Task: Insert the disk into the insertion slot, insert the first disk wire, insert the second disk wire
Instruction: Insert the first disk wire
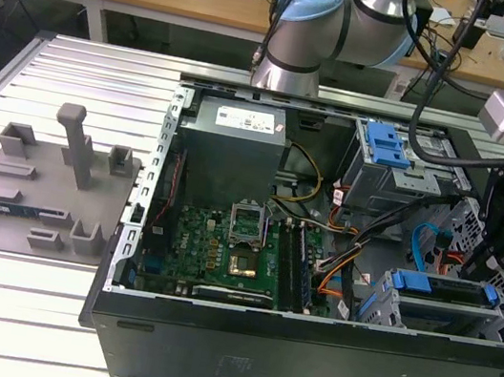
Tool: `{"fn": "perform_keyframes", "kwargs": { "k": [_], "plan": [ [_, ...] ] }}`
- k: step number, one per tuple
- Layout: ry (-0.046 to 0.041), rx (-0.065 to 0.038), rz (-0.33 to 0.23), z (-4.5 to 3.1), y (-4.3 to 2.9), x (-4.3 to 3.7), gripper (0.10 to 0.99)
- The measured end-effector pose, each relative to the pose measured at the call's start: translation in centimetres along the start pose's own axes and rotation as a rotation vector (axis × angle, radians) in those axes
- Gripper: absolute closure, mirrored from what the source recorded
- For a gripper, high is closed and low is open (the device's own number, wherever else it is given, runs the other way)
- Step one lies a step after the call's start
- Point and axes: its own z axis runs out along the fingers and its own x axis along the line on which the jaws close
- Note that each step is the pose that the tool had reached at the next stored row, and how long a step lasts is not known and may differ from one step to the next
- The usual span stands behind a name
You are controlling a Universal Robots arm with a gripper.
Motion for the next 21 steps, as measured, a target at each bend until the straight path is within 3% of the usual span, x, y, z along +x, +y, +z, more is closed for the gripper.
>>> {"fn": "perform_keyframes", "kwargs": {
  "k": [3, 4, 21],
  "plan": [
    [0.0057, 0.014, 0.001, 0.04, 0.13, 0.0, 0.922],
    [0.0065, 0.026, 0.003, 0.11, 0.4, 0.02, 0.922],
    [0.0073, 0.024, 0.028, 0.32, 0.42, 0.05, 0.922]
  ]
}}
